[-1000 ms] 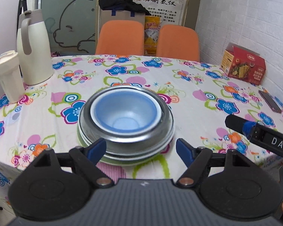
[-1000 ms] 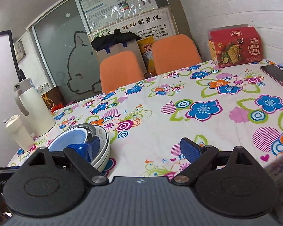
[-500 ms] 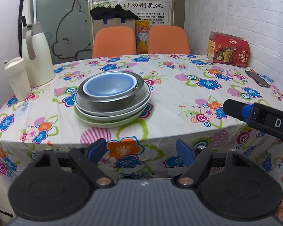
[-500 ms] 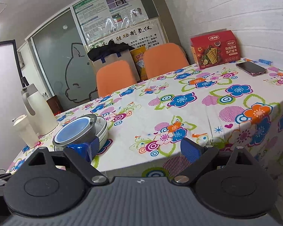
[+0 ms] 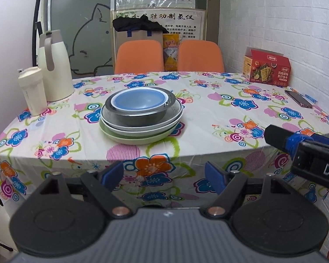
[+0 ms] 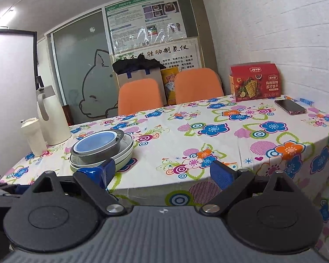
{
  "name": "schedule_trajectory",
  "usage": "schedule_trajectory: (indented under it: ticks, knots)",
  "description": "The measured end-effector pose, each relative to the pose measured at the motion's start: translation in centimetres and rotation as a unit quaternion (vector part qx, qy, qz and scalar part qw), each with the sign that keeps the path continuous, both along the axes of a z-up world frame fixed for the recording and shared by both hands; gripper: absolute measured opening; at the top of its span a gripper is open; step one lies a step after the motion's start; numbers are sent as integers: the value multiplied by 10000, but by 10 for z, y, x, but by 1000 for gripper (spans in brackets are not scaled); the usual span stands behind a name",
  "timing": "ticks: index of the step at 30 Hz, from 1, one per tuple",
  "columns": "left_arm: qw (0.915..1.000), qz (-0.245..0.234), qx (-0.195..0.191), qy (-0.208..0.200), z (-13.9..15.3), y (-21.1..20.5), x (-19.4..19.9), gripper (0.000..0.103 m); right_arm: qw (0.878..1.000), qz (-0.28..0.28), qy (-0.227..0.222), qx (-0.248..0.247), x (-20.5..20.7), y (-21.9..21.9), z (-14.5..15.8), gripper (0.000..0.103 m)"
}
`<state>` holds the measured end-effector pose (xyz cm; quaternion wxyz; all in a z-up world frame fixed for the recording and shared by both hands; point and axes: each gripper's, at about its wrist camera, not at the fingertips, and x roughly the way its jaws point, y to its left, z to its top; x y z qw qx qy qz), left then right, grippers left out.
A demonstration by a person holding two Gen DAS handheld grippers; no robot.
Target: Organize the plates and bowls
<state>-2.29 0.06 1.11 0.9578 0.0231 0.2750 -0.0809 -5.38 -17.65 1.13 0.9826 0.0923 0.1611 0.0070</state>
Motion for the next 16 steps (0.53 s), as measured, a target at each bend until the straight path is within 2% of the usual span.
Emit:
schedule_trajectory:
  ticks: [6,16]
  knots:
    - [9999,-65,103,-22,0,-5,-1,77,9998,11,190,-55,6,0,-3,81]
    - [9997,-170,24,-191,1,-3,-4,77,9999,-64,158,19,3,-2,-4,81]
